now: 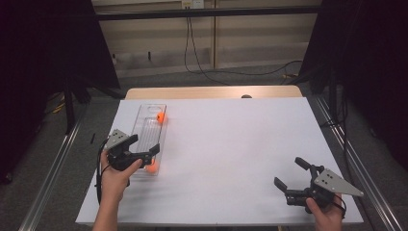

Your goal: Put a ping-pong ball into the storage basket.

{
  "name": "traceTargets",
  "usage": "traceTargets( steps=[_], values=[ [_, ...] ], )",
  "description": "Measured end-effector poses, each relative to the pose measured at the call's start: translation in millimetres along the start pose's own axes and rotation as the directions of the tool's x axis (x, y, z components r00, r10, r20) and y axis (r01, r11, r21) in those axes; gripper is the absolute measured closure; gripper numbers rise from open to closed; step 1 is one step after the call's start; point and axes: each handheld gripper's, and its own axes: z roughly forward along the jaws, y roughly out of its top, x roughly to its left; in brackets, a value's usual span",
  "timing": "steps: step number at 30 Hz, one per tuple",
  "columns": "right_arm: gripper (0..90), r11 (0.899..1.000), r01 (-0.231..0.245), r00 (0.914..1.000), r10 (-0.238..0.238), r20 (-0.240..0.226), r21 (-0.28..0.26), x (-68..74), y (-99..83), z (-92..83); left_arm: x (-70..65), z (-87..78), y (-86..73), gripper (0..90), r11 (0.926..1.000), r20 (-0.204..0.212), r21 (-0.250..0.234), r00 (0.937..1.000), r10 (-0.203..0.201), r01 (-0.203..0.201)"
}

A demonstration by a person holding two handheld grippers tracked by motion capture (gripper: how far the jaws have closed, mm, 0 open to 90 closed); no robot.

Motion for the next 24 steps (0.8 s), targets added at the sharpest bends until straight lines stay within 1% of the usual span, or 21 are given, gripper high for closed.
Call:
traceTargets(
  steps=[1, 2, 5, 9, 16, 21, 24],
  values=[
    [0.9, 1.0, 0.0, 1.0, 0.0, -0.002, 0.001, -0.1, 0.0, 0.0, 0.5, -1.7, -0.9, 4.0, 1.0, -0.002, -0.002, 1.0, -0.001, 0.001],
    [0.9, 1.0, 0.001, 1.0, -0.001, -0.002, 0.001, -0.1, 0.1, 0.1, 0.6, -2.6, -2.0, 3.5, 0.9999, -0.002, -0.015, 1.0, -0.006, 0.006],
    [0.9, 1.0, -0.002, 1.0, 0.002, -0.001, -0.001, 0.2, 0.1, 0.3, 2.3, -6.1, -4.0, 3.4, 0.9997, -0.006, -0.025, 1.0, -0.003, 0.003],
    [0.9, 1.0, 0.003, 1.0, -0.003, -0.002, 0.001, -0.2, -0.1, 0.5, 3.1, -9.7, -6.1, 3.4, 0.9986, -0.002, -0.054, 1.0, -0.005, 0.005],
    [0.9, 1.0, 0.0, 1.0, 0.0, 0.0, 0.001, 0.0, -0.1, 0.9, 2.0, -14.9, -10.8, 3.2, 0.9977, -0.007, -0.064, 0.9997, 0.023, -0.023],
    [0.9, 1.0, -0.007, 1.0, 0.007, -0.001, 0.0, 0.6, -0.1, 1.3, 0.7, -17.8, -14.9, 3.2, 0.9967, -0.004, -0.075, 0.9995, 0.031, -0.031],
    [0.9, 1.0, -0.007, 1.0, 0.007, 0.0, 0.001, 0.6, -0.2, 1.4, -0.1, -18.9, -17.6, 3.2, 0.9966, -0.002, -0.072, 0.9992, 0.04, -0.04]
  ],
)
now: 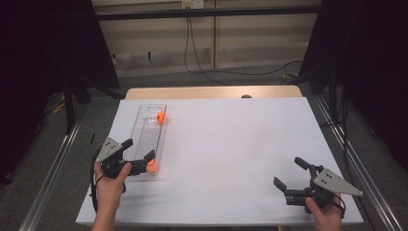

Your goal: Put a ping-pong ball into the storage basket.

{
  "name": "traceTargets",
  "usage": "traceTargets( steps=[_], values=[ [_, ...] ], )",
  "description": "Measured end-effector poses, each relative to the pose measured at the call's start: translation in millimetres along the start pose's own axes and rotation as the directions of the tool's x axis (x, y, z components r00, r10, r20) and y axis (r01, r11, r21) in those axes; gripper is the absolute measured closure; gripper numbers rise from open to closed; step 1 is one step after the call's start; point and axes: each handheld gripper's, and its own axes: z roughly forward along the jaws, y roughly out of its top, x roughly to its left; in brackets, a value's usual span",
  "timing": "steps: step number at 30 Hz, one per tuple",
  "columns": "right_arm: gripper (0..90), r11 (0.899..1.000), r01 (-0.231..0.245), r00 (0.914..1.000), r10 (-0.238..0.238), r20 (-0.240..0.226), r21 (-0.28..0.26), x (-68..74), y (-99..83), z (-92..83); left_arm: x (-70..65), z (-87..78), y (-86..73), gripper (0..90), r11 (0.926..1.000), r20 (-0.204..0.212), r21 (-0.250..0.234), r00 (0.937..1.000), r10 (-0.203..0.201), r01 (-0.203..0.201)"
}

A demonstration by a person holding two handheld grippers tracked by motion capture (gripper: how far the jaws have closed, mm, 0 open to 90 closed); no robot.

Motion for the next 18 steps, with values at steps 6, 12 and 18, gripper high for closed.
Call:
traceTargets(
  steps=[6, 12, 18],
  values=[
    [0.9, 1.0, 0.008, 1.0, -0.008, -0.002, 0.003, -0.1, -0.1, 0.1, -1.0, -2.7, -5.0, 3.0, 0.9999, -0.001, -0.009, 1.0, 0.006, -0.006],
    [0.9, 1.0, 0.01, 0.9999, -0.01, -0.005, 0.002, 0.1, -0.1, 0.4, -1.6, -5.8, -7.8, 2.9, 0.9998, 0.002, -0.02, 1.0, 0.006, -0.006],
    [0.9, 1.0, 0.012, 0.9999, -0.012, -0.006, 0.003, 0.3, -0.1, 0.6, -2.4, -6.8, -10.9, 2.9, 0.9996, -0.003, -0.026, 0.9999, 0.014, -0.014]
  ],
)
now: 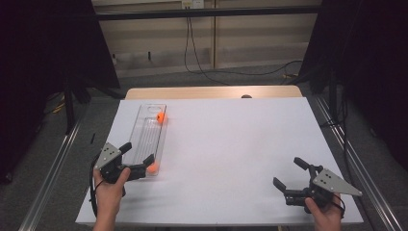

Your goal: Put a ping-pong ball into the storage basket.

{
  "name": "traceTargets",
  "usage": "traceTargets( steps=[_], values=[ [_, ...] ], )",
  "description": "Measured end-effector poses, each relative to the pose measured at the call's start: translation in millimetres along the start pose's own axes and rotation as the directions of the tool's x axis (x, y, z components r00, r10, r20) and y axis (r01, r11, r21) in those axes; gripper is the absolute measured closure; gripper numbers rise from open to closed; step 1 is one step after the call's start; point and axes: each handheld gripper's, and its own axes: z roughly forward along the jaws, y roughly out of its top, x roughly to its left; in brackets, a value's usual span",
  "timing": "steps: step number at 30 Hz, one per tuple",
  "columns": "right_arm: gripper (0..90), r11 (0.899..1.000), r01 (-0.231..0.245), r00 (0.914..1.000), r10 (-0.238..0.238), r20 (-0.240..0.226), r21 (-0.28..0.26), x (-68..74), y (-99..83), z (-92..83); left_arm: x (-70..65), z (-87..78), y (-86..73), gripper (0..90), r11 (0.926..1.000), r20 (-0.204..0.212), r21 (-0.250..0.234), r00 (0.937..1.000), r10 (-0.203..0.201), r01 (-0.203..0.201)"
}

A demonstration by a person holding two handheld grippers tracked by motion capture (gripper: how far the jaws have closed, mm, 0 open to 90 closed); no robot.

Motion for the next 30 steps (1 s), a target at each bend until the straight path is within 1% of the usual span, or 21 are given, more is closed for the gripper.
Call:
traceTargets(
  steps=[5, 6, 7, 8, 10, 12, 21, 30],
  values=[
    [0.9, 1.0, 0.0, 1.0, 0.0, -0.001, 0.001, 0.1, 0.0, 0.3, -0.3, -0.5, -3.4, 2.9, 1.0, -0.002, 0.003, 1.0, -0.009, 0.009],
    [0.9, 1.0, -0.002, 1.0, 0.002, -0.001, 0.001, 0.3, 0.1, 0.3, 0.0, -0.8, -3.6, 2.9, 1.0, -0.001, 0.006, 1.0, -0.003, 0.003],
    [0.9, 1.0, -0.004, 1.0, 0.004, -0.001, 0.001, 0.5, 0.2, 0.4, -0.5, -0.9, -4.1, 2.9, 1.0, -0.001, 0.001, 1.0, -0.009, 0.009],
    [0.9, 1.0, -0.003, 1.0, 0.003, -0.002, 0.0, 0.7, 0.2, 0.5, -0.1, -1.4, -4.2, 2.9, 1.0, 0.0, 0.006, 1.0, -0.002, 0.002],
    [0.9, 1.0, -0.003, 1.0, 0.003, -0.003, 0.002, 0.9, 0.2, 0.5, -0.8, -1.4, -4.6, 2.9, 0.9999, 0.002, 0.0, 0.9999, -0.01, 0.01],
    [0.9, 1.0, -0.003, 1.0, 0.003, -0.004, 0.001, 1.0, 0.2, 0.7, -1.0, -2.0, -4.9, 2.9, 1.0, -0.003, 0.001, 1.0, -0.001, 0.001],
    [0.9, 1.0, -0.002, 1.0, 0.002, -0.004, 0.004, 0.4, -0.1, 0.9, -0.3, -5.4, -7.4, 2.9, 1.0, -0.004, -0.005, 1.0, 0.008, -0.008],
    [0.9, 1.0, 0.002, 1.0, -0.002, -0.006, 0.005, 0.9, 0.0, 1.3, -0.6, -6.9, -10.2, 2.9, 0.9999, -0.009, -0.01, 0.9999, 0.004, -0.004]
  ],
)
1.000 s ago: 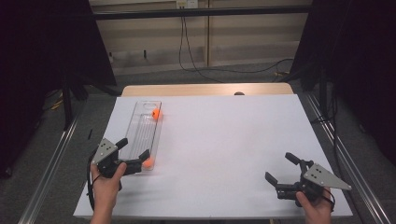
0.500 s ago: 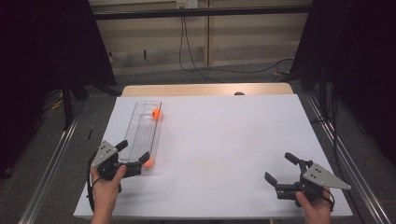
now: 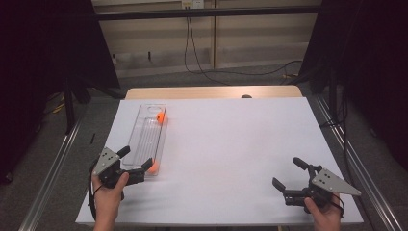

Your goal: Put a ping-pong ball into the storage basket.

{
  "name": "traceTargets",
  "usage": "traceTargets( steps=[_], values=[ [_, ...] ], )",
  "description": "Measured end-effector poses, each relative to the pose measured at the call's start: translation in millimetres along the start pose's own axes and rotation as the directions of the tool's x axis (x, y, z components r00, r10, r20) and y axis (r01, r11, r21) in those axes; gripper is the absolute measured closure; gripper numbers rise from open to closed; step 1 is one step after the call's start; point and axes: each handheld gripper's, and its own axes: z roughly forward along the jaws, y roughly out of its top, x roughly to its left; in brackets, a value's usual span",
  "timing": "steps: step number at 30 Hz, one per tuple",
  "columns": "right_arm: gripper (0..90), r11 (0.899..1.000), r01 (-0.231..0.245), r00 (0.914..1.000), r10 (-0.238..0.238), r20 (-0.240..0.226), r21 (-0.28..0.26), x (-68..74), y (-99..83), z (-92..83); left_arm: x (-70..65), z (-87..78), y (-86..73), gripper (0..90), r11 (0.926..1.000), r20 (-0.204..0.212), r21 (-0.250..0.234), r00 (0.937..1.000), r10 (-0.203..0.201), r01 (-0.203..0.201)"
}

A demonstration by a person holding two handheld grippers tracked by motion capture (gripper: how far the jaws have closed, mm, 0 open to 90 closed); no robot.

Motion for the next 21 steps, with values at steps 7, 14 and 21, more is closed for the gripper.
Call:
traceTargets(
  steps=[7, 14, 21],
  values=[
    [0.9, 1.0, 0.0, 1.0, 0.0, -0.003, 0.003, 0.8, 0.0, 0.8, 0.4, -0.7, -4.0, 2.9, 0.9999, -0.003, 0.008, 0.9999, 0.012, -0.012],
    [0.9, 1.0, 0.005, 0.9999, -0.005, -0.01, 0.008, 1.1, -0.1, 1.5, 1.1, -2.1, -5.7, 2.9, 0.9999, -0.003, 0.006, 1.0, 0.009, -0.009],
    [0.9, 1.0, 0.004, 1.0, -0.004, -0.007, 0.013, 0.5, -0.5, 2.9, 0.6, -2.1, -6.8, 2.9, 1.0, -0.009, 0.007, 0.9999, 0.007, -0.007]
  ],
)
